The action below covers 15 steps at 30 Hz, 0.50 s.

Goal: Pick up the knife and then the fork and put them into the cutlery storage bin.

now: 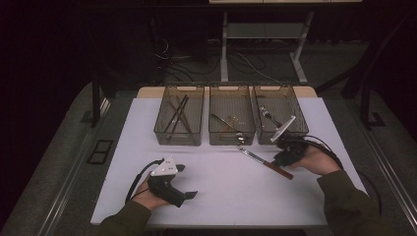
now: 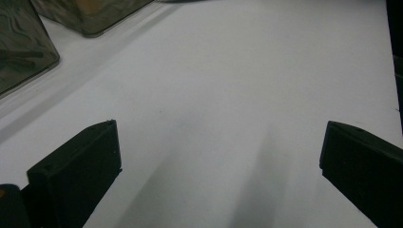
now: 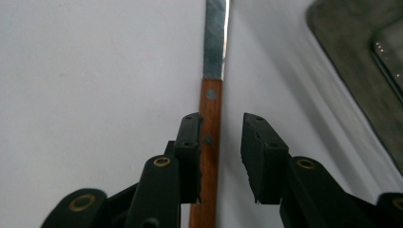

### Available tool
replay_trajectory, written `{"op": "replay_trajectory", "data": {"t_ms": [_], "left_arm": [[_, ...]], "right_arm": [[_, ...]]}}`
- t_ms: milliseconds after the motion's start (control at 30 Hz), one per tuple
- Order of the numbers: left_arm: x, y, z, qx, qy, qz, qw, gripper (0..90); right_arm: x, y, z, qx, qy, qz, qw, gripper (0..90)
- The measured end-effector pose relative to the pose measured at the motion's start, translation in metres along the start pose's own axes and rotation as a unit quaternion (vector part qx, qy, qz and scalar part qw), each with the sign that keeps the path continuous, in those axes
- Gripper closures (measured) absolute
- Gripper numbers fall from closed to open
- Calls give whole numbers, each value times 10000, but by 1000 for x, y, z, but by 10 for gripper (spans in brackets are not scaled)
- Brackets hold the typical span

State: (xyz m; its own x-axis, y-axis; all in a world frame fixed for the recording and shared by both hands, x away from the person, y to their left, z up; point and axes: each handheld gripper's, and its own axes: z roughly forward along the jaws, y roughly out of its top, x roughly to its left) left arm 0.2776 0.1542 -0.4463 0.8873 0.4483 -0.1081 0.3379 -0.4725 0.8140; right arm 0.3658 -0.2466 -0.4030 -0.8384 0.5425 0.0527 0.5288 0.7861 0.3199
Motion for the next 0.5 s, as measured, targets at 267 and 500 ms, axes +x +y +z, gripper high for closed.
{"op": "replay_trajectory", "data": {"t_ms": [267, 500], "left_arm": [[0, 0, 0, -11, -23, 2, 10000, 0], [0, 0, 0, -13, -23, -2, 10000, 0]], "right_arm": [[4, 22, 18, 472, -1, -52, 9989, 682], [7, 27, 27, 749, -96, -138, 9970, 717]]}}
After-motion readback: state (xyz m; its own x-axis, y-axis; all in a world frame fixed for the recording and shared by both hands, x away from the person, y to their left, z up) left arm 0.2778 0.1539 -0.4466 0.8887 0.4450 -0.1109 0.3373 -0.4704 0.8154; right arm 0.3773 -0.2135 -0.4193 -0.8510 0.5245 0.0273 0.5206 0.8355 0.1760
